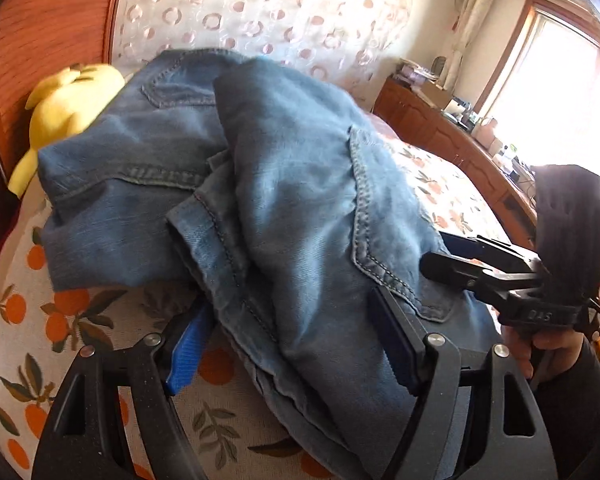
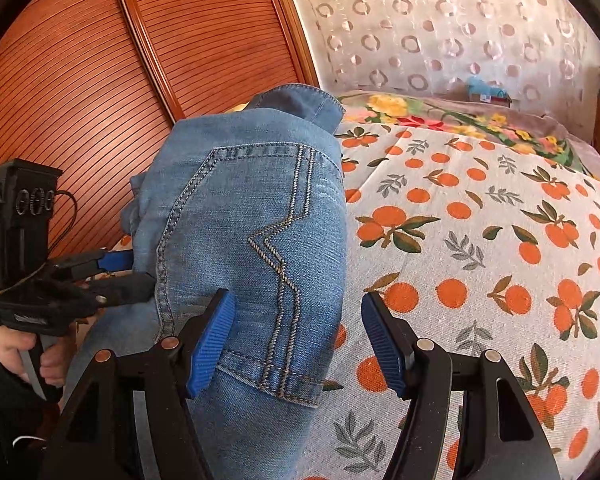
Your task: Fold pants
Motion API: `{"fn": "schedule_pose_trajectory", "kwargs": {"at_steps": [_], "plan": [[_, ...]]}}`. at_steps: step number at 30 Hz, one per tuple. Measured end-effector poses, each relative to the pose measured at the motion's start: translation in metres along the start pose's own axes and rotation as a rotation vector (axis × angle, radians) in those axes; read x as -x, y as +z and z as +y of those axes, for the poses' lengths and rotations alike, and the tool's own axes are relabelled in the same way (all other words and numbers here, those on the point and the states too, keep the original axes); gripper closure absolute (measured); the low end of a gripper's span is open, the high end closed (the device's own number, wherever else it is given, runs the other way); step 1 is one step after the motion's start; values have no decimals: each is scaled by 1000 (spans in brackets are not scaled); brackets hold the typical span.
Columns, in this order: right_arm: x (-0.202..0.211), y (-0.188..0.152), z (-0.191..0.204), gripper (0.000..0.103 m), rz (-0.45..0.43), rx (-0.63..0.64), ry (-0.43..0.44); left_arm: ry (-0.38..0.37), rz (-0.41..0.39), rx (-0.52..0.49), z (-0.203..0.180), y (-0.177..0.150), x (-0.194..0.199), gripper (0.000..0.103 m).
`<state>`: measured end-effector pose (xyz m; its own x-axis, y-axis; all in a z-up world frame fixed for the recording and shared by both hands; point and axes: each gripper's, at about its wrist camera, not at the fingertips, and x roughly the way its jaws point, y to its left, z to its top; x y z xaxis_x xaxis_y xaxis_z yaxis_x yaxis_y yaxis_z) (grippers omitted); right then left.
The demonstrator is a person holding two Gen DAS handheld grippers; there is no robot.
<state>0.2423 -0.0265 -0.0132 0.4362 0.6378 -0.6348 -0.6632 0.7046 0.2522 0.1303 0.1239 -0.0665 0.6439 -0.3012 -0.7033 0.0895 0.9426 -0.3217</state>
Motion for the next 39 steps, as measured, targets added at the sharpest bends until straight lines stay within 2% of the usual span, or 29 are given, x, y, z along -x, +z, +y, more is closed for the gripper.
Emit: {"fn": "schedule_pose_trajectory", "kwargs": {"at_steps": [6,7,8,14,17,22,26,30,33,39], "plan": [[-11,6,-10,35,25,-61,77,-81,29,63,14,9,-14,25],[-13,7,-11,35,30,-68,88,-90,25,61,15,8,-15,27],[-15,8,-11,37,33,-72,98,-121,33,58,15,7,-16,38],[-17,10,-8,51,46,-66,123,-101,31,48,9,-3,-8,50],[-11,13,-2,69,30,-51,122,-69,10,48,4,-8,1,59],[8,14,17,79,-20,2,91,-73,-32,72,2,-16,18,71],[25,15,34,81,-71,49,68,-99,-57,100,5,-19,29,71],[36,13,51,83,-105,98,47,-103,-77,96,6,-23,34,83],[41,16,58,83,-126,118,57,-141,-111,117,14,-20,47,88],[63,40,84,84,-177,203,60,-191,-204,129,21,-1,74,89]]}}
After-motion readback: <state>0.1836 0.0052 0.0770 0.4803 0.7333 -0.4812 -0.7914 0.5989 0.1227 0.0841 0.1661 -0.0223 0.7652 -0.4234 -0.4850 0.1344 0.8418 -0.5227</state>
